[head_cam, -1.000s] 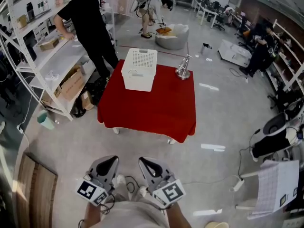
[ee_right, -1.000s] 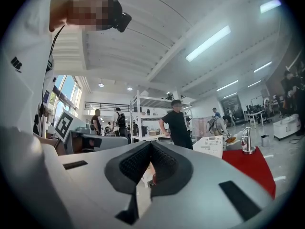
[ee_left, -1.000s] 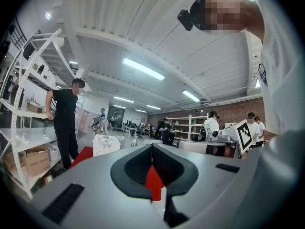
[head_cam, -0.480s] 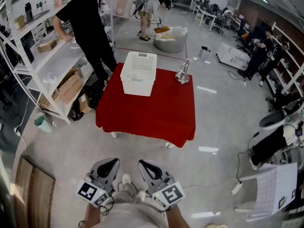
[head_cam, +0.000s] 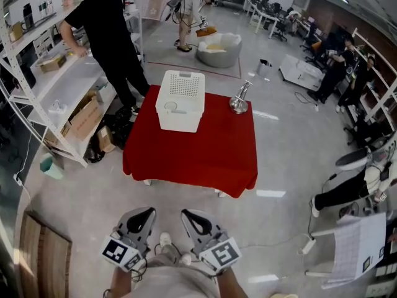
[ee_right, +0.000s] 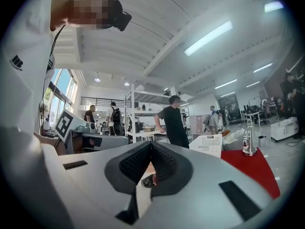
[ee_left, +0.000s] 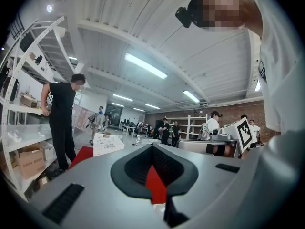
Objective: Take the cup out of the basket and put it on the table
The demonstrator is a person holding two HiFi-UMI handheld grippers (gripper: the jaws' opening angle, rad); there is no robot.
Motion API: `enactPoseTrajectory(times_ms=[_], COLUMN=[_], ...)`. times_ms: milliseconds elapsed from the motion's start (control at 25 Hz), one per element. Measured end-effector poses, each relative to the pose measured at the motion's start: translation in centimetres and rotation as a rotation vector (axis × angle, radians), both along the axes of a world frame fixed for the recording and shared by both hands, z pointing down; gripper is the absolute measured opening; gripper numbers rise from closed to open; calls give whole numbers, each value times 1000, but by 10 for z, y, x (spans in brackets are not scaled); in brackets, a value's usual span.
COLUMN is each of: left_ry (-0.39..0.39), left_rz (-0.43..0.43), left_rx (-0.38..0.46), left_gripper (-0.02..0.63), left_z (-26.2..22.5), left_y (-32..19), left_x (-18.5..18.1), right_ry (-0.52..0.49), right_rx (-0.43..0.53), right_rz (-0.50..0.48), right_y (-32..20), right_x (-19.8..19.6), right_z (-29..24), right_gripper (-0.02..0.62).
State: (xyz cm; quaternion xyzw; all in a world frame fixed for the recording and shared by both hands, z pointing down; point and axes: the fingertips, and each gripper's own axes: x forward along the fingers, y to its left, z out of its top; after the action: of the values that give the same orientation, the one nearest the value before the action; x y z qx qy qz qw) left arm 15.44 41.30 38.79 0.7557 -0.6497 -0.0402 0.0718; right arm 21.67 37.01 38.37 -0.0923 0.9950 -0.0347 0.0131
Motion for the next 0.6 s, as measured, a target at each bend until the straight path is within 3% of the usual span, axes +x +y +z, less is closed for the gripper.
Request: enactPoseTrajectory(times_ms=[600], left_ry=[13], left_rz=[53], left_rx=[20], left_gripper=[11], left_z=[0], left_y=[-40], left_x=[-64], right_ry=[13], right_rx=[4], right_rz=[59], right_y=[-42], right_x=[-59], right_z=[4], right_gripper=[9])
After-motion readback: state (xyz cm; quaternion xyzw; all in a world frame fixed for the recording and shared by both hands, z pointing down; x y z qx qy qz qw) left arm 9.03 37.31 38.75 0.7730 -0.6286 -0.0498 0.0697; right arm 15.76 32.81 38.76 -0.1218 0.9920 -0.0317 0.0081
